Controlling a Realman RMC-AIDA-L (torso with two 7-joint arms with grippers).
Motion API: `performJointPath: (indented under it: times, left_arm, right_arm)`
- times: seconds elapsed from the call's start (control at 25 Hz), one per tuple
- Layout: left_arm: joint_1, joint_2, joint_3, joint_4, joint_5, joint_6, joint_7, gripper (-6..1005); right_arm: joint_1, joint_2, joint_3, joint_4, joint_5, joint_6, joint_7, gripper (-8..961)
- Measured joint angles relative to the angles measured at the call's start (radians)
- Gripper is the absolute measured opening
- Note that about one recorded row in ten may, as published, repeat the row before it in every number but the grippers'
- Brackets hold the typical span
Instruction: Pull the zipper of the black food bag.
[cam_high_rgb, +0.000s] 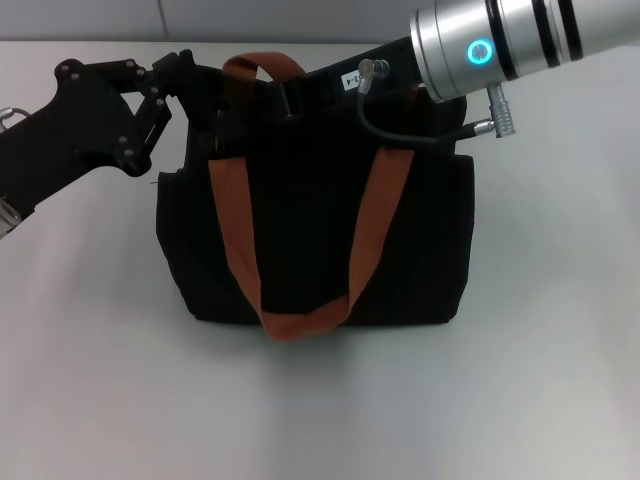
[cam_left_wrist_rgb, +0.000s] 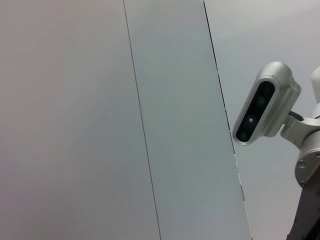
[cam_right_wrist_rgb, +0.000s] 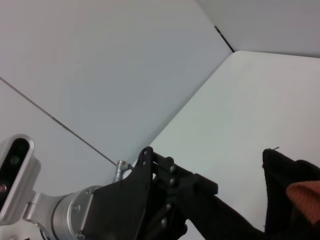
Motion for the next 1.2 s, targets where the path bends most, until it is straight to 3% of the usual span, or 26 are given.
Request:
performJointPath:
  times: [1.2]
  left_arm:
    - [-0.032, -0.003, 0.000, -0.002, -0.001, -0.007, -0.058, 109]
  right_arm:
    - [-0.017, -0.006, 0.008, 0.059, 0.075, 0.009, -0.037, 241]
